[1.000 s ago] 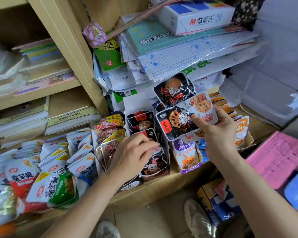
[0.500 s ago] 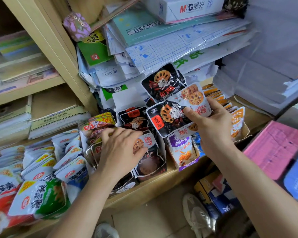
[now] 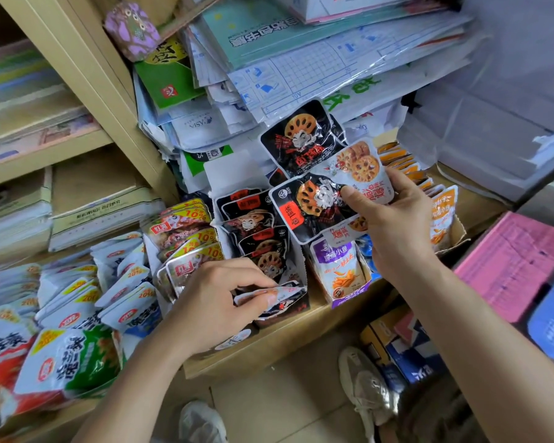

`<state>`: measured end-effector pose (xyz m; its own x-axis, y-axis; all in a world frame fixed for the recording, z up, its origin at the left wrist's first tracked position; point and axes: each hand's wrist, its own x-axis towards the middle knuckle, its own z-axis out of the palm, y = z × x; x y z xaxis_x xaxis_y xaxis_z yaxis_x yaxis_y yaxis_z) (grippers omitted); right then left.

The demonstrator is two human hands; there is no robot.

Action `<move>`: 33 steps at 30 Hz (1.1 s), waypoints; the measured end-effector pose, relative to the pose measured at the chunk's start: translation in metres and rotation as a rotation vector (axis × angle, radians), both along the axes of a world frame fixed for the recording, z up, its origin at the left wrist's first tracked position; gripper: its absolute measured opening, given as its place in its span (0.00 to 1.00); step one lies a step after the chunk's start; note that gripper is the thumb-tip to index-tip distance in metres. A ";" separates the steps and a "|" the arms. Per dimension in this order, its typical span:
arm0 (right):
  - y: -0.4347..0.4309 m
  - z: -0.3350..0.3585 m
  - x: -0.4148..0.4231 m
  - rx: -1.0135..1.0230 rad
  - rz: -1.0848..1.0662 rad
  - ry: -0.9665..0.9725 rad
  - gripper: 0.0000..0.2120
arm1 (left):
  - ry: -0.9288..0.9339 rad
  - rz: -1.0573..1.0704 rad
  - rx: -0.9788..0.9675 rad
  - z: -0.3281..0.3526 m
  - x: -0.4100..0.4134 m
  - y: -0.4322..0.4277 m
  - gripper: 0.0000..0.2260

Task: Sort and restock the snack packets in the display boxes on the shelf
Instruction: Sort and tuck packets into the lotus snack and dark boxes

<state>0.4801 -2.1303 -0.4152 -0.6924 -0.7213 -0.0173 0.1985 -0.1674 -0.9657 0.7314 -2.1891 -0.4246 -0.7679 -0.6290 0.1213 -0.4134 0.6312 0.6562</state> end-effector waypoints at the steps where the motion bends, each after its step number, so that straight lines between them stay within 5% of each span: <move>1: 0.000 0.000 0.000 0.000 0.001 -0.003 0.18 | -0.012 0.000 -0.045 0.000 0.000 -0.002 0.04; 7: -0.001 0.000 -0.001 -0.005 0.005 -0.009 0.17 | -0.265 0.124 -0.422 0.000 -0.004 -0.011 0.12; 16: 0.000 -0.001 -0.001 -0.021 0.021 -0.016 0.18 | -0.466 0.225 -0.488 -0.012 -0.020 -0.026 0.11; 33: 0.002 -0.003 -0.009 -0.079 -0.020 -0.030 0.14 | -0.187 0.180 -0.502 -0.017 -0.021 -0.040 0.05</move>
<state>0.4714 -2.1279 -0.4178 -0.7069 -0.7071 0.0177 0.2234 -0.2470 -0.9429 0.7105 -2.2295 -0.4419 -0.6910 -0.6523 0.3115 -0.6239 0.7558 0.1987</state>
